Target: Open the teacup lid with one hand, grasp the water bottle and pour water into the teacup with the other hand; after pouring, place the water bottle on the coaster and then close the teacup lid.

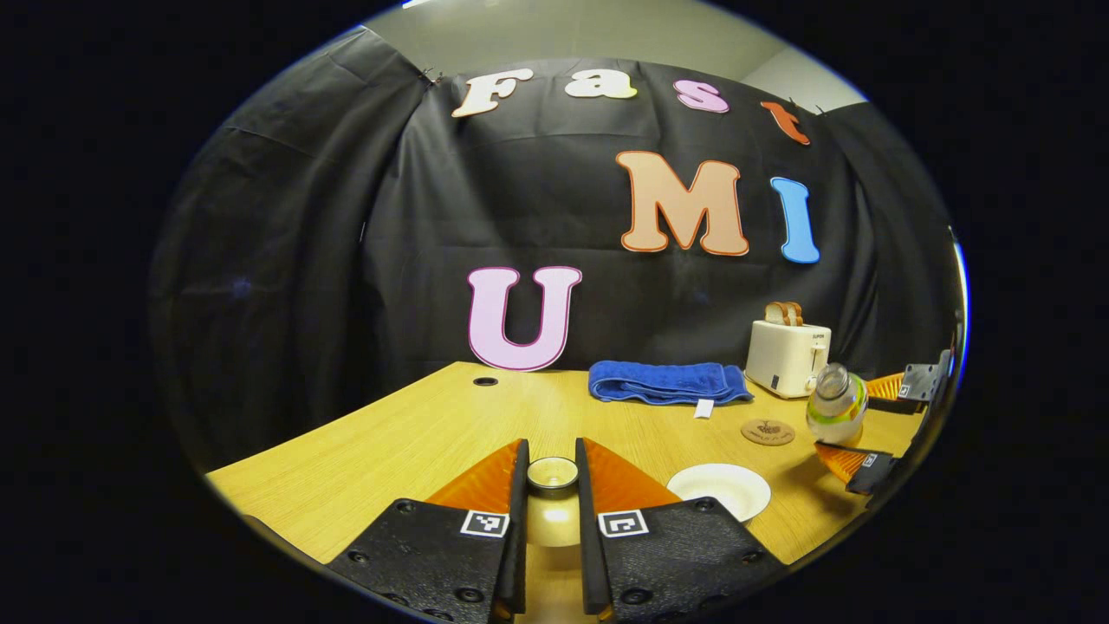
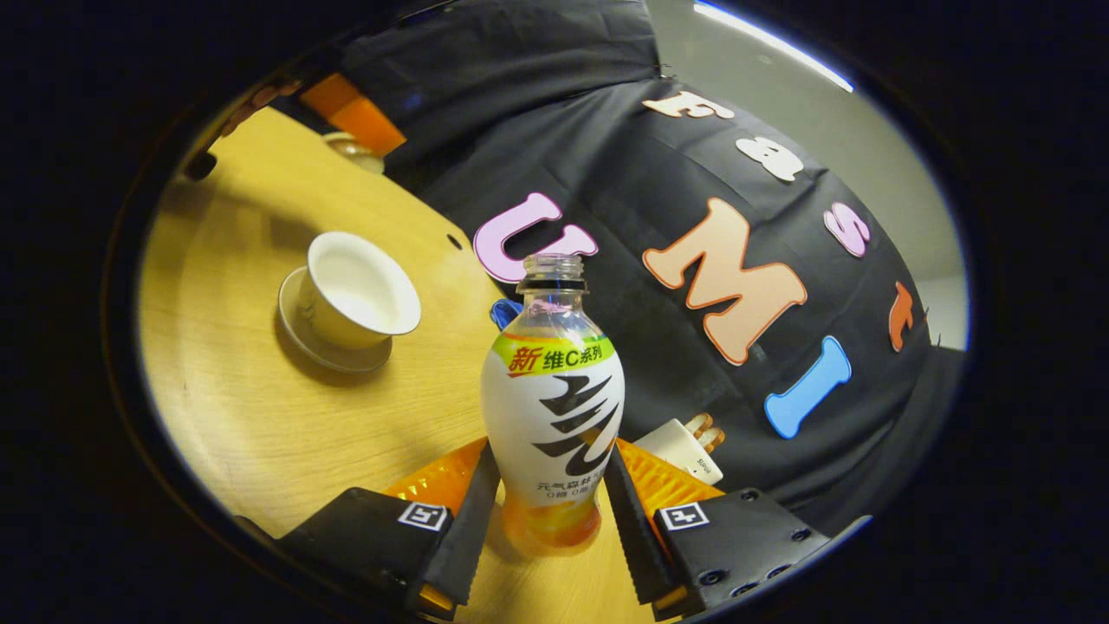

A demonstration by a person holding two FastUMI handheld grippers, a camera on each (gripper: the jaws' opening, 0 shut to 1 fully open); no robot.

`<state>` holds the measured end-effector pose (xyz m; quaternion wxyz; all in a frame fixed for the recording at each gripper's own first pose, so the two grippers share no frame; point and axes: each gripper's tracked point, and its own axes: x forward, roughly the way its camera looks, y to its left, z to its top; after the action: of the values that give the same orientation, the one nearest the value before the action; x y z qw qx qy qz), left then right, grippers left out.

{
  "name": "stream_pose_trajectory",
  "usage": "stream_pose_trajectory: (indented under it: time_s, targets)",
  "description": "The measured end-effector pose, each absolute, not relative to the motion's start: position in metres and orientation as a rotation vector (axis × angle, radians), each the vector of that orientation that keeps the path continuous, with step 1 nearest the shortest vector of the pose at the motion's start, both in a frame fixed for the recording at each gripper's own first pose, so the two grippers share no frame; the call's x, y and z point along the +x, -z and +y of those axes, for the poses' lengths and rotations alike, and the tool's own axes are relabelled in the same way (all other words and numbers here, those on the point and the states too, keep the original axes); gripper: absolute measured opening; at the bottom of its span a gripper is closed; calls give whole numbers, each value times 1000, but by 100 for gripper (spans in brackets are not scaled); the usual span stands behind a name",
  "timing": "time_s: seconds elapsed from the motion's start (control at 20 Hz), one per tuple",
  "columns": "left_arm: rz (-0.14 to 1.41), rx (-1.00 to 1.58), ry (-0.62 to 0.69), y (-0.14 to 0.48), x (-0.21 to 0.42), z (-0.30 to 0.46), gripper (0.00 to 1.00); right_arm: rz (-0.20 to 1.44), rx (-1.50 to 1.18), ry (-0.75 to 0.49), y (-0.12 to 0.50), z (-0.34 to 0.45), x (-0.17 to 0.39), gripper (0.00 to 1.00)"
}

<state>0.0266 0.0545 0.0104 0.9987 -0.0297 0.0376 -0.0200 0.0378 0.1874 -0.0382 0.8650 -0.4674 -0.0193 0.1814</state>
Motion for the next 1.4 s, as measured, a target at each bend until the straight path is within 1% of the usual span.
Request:
stream_pose_trajectory:
  time_s: [0.15,0.35,0.4,0.55,0.65,0.75,0.9,1.0,1.05,1.15,1.2,1.3,1.4]
  targets:
    - [72,-83,41,-14,26,59,22,-58,-1092,-385,46,194,34,73]
    - [56,-94,27,-22,23,67,22,-116,-1269,-361,46,199,37,72]
    - [51,-94,31,-25,22,66,23,-125,-1300,-362,46,199,34,73]
    - [39,-102,46,-28,21,61,23,-123,-1343,-380,47,202,32,72]
    - [41,-107,50,-29,20,60,23,-130,-1391,-393,44,202,30,70]
    - [44,-116,55,-29,20,59,23,-151,-1430,-405,45,209,30,69]
    - [40,-115,50,-31,18,61,24,-193,-1502,-404,42,216,26,69]
    - [32,-120,51,-33,18,62,22,-217,-1548,-397,40,217,25,69]
    - [31,-122,50,-34,18,62,23,-220,-1562,-398,41,218,24,69]
    - [28,-117,47,-35,18,64,22,-225,-1590,-398,39,217,27,69]
    - [26,-117,45,-35,17,64,23,-236,-1609,-393,39,218,26,70]
    - [23,-124,47,-38,17,65,22,-256,-1647,-387,39,221,25,73]
    - [21,-130,47,-39,16,66,22,-256,-1676,-388,38,222,25,73]
